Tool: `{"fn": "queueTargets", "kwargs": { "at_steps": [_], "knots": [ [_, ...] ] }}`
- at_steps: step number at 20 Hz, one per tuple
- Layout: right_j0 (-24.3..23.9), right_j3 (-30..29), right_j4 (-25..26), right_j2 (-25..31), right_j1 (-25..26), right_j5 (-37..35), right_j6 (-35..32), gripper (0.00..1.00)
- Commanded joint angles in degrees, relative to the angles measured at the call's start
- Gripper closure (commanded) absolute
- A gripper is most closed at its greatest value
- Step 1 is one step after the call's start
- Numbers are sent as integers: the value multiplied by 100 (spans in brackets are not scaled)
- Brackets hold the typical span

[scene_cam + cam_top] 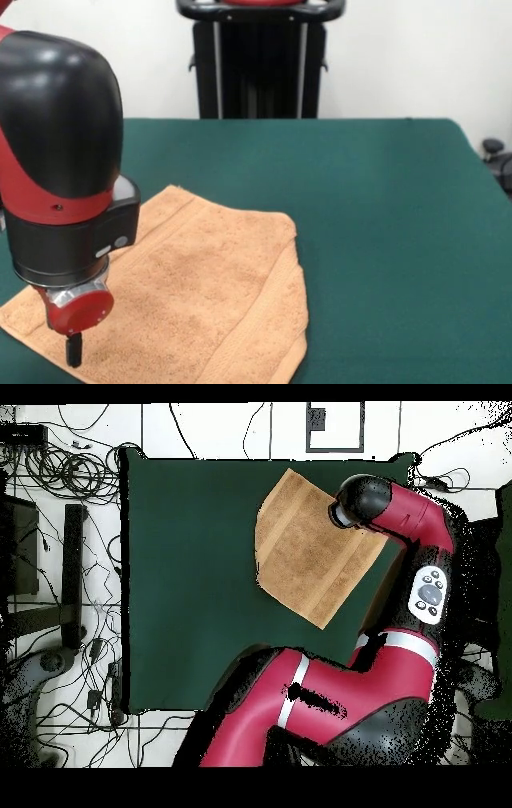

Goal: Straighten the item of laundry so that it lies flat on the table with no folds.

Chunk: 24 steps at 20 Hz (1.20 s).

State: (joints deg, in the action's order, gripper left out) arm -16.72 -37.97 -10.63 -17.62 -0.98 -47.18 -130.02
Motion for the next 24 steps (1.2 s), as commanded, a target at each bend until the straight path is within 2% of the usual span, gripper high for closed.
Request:
{"fn": "queueTargets", "kwargs": {
  "at_steps": [1, 8, 15, 24],
  "knots": [
    [380, -792, -328, -12, 85, -745, -2100, 0],
    [833, -862, -188, -455, 128, -419, -2666, 0],
    [738, -878, -485, -209, 62, -918, -2769, 0],
    [1084, -914, -437, -463, 68, -700, -3292, 0]
  ]
}}
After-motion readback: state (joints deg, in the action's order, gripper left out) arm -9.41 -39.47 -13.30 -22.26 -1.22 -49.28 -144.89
